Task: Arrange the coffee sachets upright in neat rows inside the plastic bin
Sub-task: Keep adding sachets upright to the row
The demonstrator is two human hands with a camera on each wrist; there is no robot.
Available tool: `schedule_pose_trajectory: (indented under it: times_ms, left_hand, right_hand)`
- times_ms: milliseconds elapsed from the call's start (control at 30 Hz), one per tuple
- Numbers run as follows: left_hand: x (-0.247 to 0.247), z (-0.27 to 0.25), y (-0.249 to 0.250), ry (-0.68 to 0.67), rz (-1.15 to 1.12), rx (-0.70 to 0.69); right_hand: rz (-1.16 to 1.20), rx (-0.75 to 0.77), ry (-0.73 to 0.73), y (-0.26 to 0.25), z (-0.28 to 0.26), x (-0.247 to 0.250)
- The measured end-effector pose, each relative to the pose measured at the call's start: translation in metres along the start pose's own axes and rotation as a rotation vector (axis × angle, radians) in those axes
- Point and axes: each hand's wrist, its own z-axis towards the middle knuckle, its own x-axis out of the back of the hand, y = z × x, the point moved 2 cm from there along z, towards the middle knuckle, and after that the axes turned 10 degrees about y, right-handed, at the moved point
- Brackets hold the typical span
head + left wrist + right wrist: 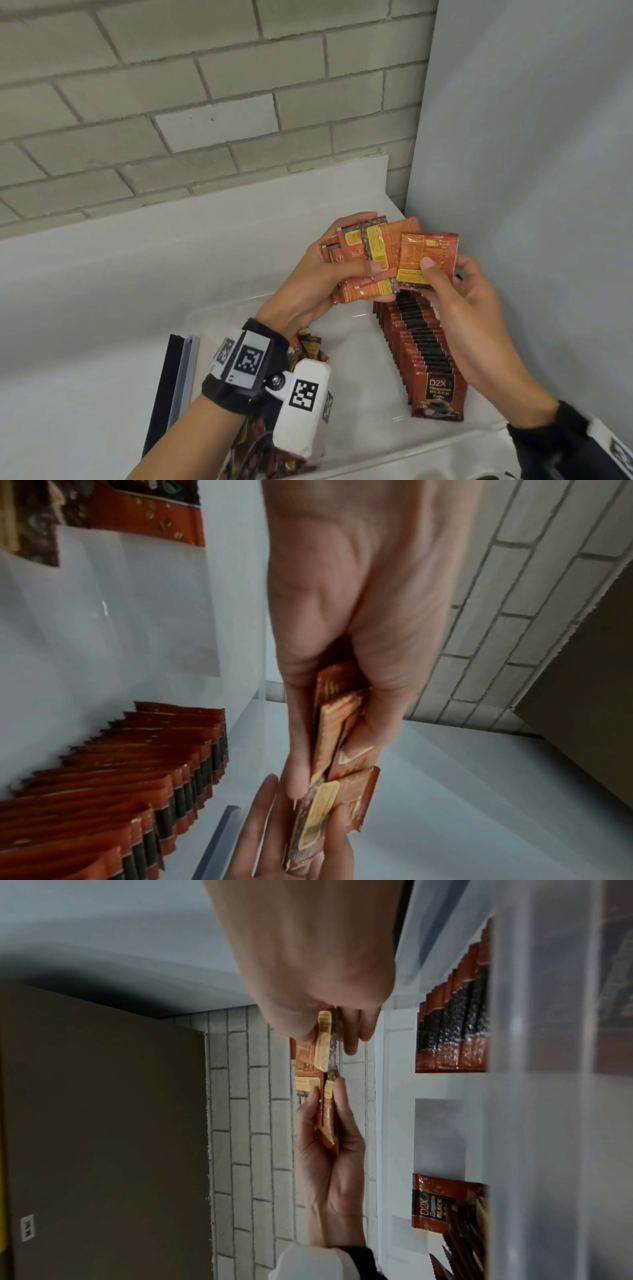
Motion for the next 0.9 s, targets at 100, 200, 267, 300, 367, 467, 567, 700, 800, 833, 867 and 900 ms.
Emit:
schedule_pose_trajectory:
  times_ms: [100, 200, 267, 300, 367, 467, 567, 700, 800, 833, 867, 900]
  left_hand:
    - [0.0003, 0.0024, -0.0012, 0.037, -0.019, -0.048]
    - [-0.0003, 0.0017, -0.0039, 0.019, 0.0, -0.017]
    - [-0.0003, 0.0007, -0.0059, -0.001, 0.047, 0.0]
    - [-0.0003, 0.0004, -0.0064, -0.011, 0.074, -0.001]
    - [-0.0011, -0.0004, -0.0068, -0.025, 0.105, -0.003]
    - [-0.0021, -0.0022, -0.0056, -0.037, 0.083, 0.035]
    - [0.0003, -0.0031, -0.0038, -0.039, 0.042, 0.077]
    - [0.0041, 0.0004, -0.0014, 0.07, -0.002, 0.032]
    - [0.0039, 0.003, -0.0033, 0.121, -0.097, -0.002]
    - [0.0043, 0.0037, -0.0042, 0.147, -0.115, -0.015]
    - [0.0043, 0.0042, -0.005, 0.167, -0.128, -0.026]
    - [0.0048, 0.005, -0.0061, 0.184, -0.143, -0.031]
  right_hand:
    - [0.005, -0.023, -0.044, -0.0002, -0.0003, -0.0006]
    - [0.03, -0.028, -0.054, -0.0013, -0.0007, 0.0009]
    - [0.056, -0.038, -0.048, -0.0018, 0.0003, 0.0018]
    - [0.07, -0.042, -0.04, -0.0016, 0.0013, 0.0024]
    - [0.097, -0.054, -0.02, -0.0013, 0.0036, 0.004]
    - [0.156, -0.069, 0.019, -0.0021, 0.0054, 0.0059]
    - [0.214, -0.077, 0.034, -0.0033, 0.0057, 0.0064]
    - [0.26, -0.105, 0.006, -0.005, 0.0053, 0.005]
    - [0.236, -0.146, -0.043, -0.0026, 0.0049, 0.0028]
    - [0.217, -0.163, -0.068, -0.0012, 0.0043, 0.0017]
    - [0.198, -0.179, -0.096, -0.0003, 0.0032, 0.0006]
    - [0.181, -0.193, -0.122, 0.0005, 0.0022, -0.0004]
